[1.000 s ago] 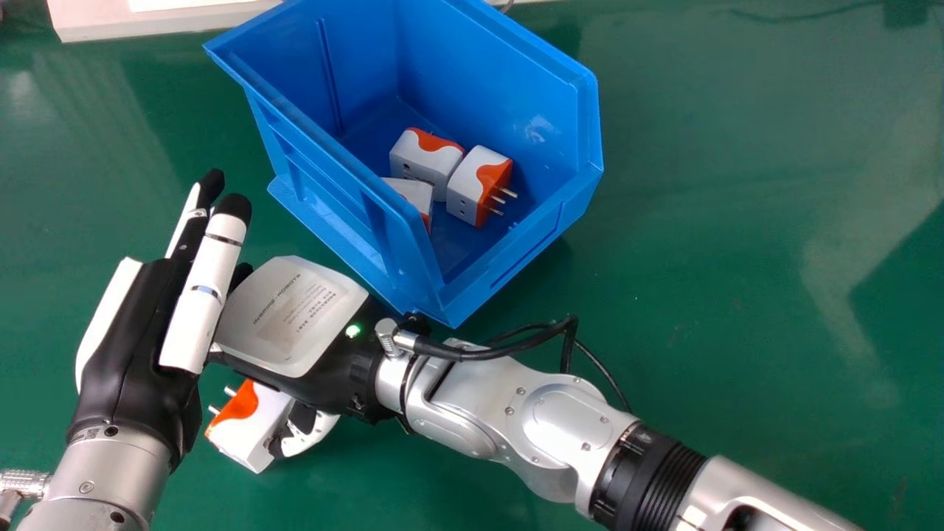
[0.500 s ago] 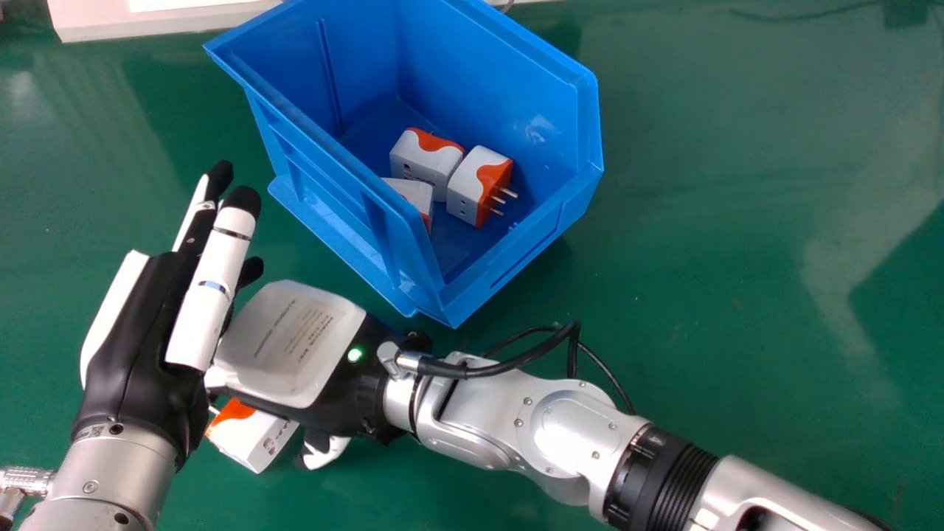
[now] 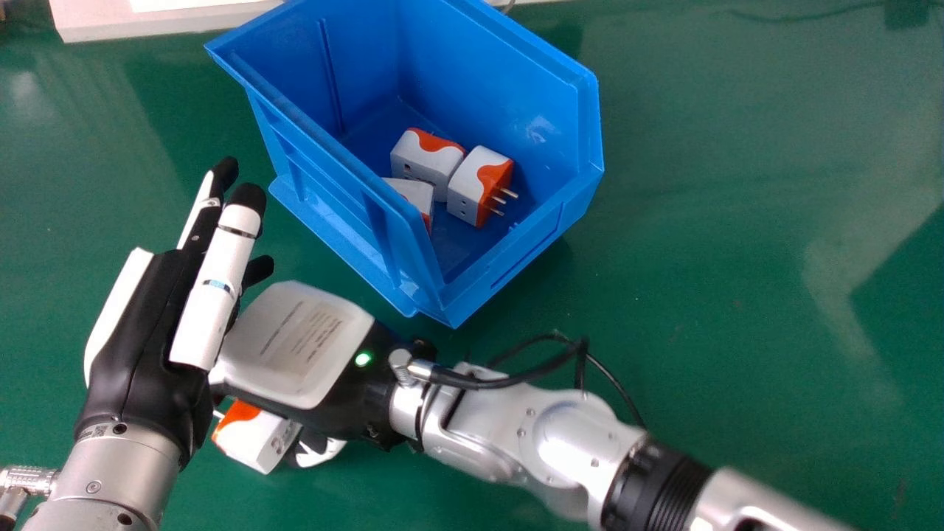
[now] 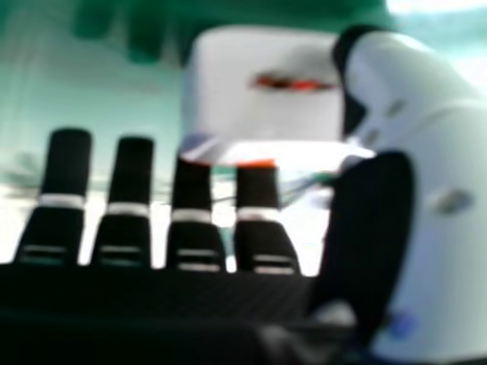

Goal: Pick all objects and put in blue box

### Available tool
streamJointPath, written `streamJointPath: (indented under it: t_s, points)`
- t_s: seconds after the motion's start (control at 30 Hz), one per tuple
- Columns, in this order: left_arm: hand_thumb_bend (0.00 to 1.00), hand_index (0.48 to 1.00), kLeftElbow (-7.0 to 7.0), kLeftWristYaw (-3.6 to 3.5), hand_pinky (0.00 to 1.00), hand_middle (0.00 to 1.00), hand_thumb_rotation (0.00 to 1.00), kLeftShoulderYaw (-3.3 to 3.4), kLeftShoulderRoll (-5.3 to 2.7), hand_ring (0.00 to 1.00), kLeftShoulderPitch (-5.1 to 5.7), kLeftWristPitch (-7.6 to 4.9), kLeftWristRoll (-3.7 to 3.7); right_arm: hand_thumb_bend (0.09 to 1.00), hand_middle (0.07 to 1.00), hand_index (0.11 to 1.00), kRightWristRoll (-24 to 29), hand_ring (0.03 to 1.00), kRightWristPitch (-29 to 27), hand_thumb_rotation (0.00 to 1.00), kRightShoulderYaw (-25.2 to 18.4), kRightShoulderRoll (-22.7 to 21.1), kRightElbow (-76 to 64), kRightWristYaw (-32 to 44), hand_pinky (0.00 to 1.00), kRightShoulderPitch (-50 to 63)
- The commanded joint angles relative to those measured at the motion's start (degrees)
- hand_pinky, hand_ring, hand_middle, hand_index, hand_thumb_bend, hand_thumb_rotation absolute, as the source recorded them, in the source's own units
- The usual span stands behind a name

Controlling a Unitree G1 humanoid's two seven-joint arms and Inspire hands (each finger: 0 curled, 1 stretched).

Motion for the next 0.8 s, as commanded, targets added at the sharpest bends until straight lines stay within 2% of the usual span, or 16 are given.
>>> streamJointPath:
  t_s: [0.0, 0.1, 0.23, 0.37, 0.77]
  points:
    - [0.46, 1.000, -1.34, 0.17, 0.92, 0.98, 1.00, -0.04, -0.24, 0.98, -0.01, -0.57, 0.20, 0.491, 0.292, 0.527, 1.97, 0.249, -0.19, 0.13, -1.39, 0.99, -1.90, 1.31, 0.19, -0.27]
    - [0.47, 1.000, -1.10, 0.03, 0.92, 0.98, 1.00, 0.20, -0.18, 0.98, -0.19, -0.66, 0.02, 0.499, 0.204, 0.498, 1.26, 0.158, -0.43, 0.12, -0.81, 0.65, -1.43, 1.11, 0.10, -1.08]
    - [0.47, 1.000, -1.21, -0.06, 0.92, 0.98, 1.00, 0.38, -0.11, 0.98, -0.28, -0.53, -0.10, 0.504, 0.149, 0.481, -2.46, 0.102, 1.92, 0.12, 1.18, 0.55, -1.01, -0.06, 0.05, -2.18]
    - [0.47, 1.000, -1.19, -0.06, 0.92, 0.98, 1.00, 0.54, 0.00, 0.98, -0.51, -0.33, -0.08, 0.507, 0.126, 0.473, -4.10, 0.077, 2.00, 0.11, 1.97, 0.15, 0.35, -0.48, 0.03, -3.85]
    - [0.46, 1.000, -1.00, -0.22, 0.92, 0.98, 1.00, 0.88, -0.03, 0.97, -0.84, 0.22, -0.44, 0.514, 0.106, 0.469, -2.74, 0.056, 3.85, 0.11, 1.20, 0.35, 0.96, -2.16, 0.01, -3.03]
